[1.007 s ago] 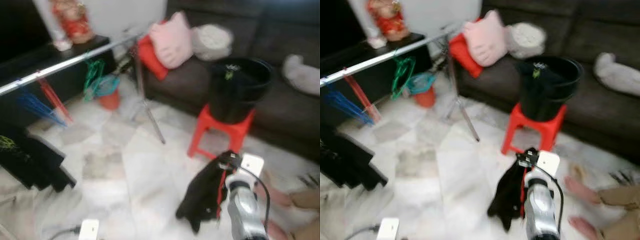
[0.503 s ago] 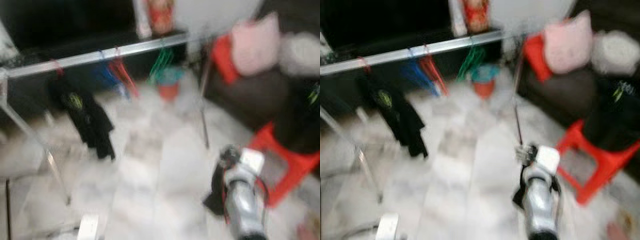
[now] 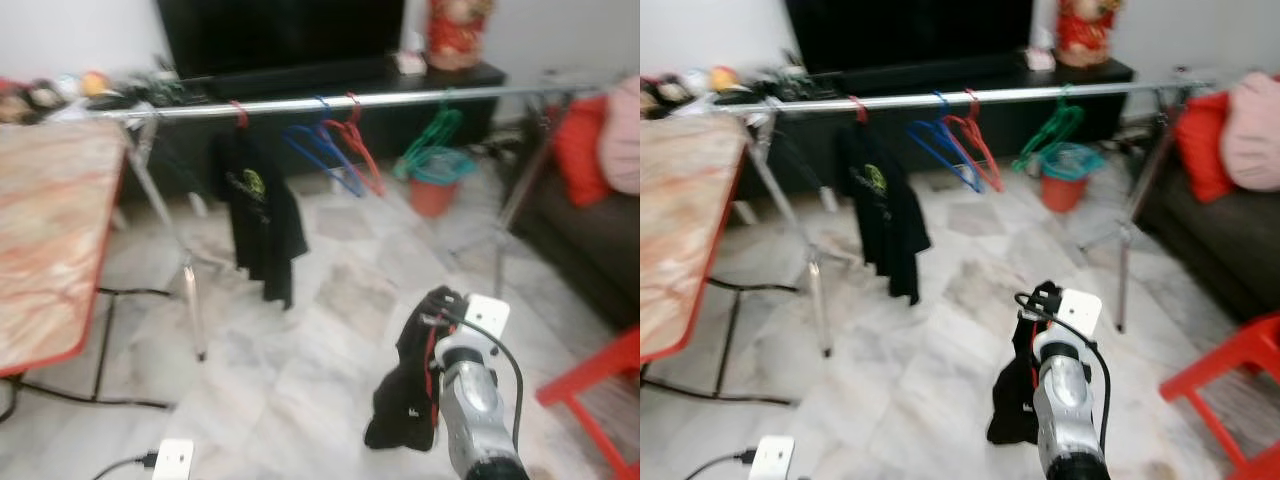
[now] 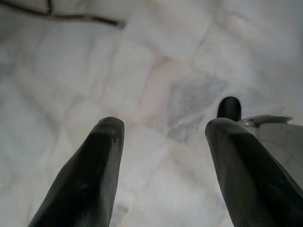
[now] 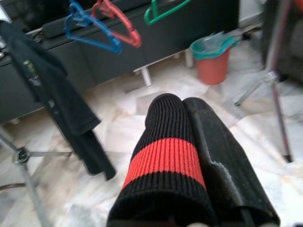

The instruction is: Hang hanger

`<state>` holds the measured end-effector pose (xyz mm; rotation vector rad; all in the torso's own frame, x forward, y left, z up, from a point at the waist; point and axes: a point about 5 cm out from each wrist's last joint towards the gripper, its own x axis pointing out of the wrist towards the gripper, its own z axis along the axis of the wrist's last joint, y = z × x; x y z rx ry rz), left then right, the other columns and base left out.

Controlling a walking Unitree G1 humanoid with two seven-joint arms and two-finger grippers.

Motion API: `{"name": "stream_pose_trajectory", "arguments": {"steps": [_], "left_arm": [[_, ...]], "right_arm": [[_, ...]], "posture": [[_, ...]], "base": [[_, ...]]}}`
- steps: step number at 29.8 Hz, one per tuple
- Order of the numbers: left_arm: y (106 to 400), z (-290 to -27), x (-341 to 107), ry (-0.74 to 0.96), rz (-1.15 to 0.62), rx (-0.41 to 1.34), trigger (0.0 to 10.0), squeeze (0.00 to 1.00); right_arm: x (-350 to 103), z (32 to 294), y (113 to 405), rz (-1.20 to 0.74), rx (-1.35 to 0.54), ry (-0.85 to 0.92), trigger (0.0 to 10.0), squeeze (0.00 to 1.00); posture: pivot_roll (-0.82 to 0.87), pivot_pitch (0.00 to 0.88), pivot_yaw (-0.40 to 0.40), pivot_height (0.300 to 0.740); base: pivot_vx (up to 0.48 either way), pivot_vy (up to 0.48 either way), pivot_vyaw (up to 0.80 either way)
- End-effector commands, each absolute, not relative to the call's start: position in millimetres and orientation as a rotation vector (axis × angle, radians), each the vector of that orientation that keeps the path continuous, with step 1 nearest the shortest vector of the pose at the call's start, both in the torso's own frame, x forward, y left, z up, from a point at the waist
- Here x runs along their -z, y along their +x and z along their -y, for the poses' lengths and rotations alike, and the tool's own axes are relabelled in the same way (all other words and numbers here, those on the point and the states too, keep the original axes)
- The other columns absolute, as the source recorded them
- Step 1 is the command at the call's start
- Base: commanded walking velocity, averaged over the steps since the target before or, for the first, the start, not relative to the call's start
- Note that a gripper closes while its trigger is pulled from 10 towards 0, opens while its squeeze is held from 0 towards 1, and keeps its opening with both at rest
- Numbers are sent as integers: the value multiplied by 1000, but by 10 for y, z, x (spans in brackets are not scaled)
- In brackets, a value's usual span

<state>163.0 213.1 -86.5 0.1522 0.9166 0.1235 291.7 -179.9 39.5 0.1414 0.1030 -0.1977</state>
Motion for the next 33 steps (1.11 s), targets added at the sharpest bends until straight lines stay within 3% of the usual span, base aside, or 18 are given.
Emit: {"name": "stream_pose_trajectory", "arguments": {"steps": [1,8,33], "left_arm": [[1563,-2133,896,167,-945,-108,10000,0],[1579,-2136,889,195,-943,-90,10000,0],[1573,-2133,891,219,-946,-59,10000,0]], "right_arm": [[-430,1816,2947,-90,205,153,10000,0],[-425,1823,2950,-97,208,146,10000,0],[-445,1828,2968,-87,194,126,10000,0]], "posture": [[-25,0,30,740],[-27,0,31,740],[-36,0,30,740]], "base": [[0,0,0],[0,0,0],[0,-304,0]]}}
